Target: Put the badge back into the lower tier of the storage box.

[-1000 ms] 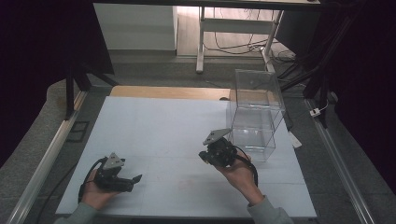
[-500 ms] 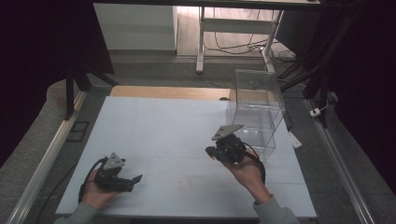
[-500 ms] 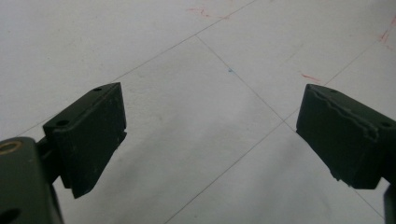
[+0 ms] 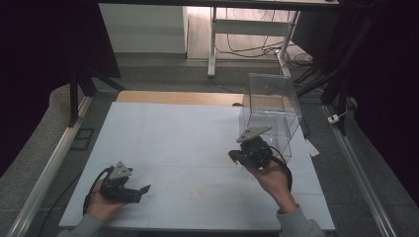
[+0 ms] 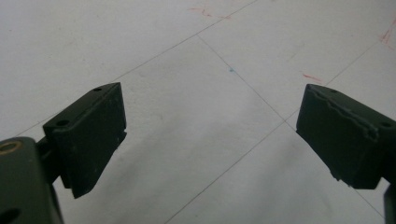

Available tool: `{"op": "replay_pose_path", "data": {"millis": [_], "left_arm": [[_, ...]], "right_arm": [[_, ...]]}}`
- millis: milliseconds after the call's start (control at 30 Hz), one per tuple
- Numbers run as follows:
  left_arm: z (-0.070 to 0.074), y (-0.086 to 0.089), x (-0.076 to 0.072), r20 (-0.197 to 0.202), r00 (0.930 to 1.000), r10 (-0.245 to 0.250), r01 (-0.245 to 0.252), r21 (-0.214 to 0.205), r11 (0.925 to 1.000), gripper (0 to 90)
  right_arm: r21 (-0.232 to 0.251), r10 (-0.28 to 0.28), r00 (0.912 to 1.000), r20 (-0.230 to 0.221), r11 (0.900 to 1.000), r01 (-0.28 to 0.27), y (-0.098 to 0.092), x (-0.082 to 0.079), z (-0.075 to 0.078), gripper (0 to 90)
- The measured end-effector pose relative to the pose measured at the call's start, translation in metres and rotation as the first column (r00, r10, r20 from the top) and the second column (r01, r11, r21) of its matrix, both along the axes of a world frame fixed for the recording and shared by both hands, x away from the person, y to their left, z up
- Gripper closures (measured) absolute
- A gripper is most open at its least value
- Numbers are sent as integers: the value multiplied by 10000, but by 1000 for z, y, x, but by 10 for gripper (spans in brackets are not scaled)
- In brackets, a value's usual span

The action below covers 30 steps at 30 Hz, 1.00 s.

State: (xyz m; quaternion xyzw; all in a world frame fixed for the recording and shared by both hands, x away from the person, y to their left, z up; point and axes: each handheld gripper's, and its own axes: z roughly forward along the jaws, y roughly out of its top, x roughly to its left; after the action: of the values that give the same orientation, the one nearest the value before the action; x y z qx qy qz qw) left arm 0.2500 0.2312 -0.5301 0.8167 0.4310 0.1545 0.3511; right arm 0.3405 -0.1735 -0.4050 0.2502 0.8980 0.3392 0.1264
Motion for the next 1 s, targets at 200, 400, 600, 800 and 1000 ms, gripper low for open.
{"op": "replay_pose_path", "data": {"millis": [200, 400, 600, 800, 1000], "left_arm": [[0, 0, 0, -14, 10000, -30, 30, 40, 10000, 84], [0, 0, 0, -1, 10000, -23, 23, 34, 10000, 84], [0, -1, 0, -10, 10000, -66, 66, 85, 9999, 84], [0, -1, 0, -14, 10000, -46, 46, 66, 10000, 84], [-1, -1, 0, -29, 10000, -65, 65, 71, 10000, 84]], "right_arm": [[98, -277, 9996, 3, 9996, 277, -9, 1, 5, 887], [203, -461, 9989, 123, 9987, 459, -18, 2, 11, 887], [267, -663, 9974, 271, 9975, 656, -29, 3, 18, 887], [306, -980, 9947, 305, 9948, 971, -38, 4, 20, 887], [446, -1280, 9909, 408, 9910, 1262, -49, 7, 23, 887]]}}
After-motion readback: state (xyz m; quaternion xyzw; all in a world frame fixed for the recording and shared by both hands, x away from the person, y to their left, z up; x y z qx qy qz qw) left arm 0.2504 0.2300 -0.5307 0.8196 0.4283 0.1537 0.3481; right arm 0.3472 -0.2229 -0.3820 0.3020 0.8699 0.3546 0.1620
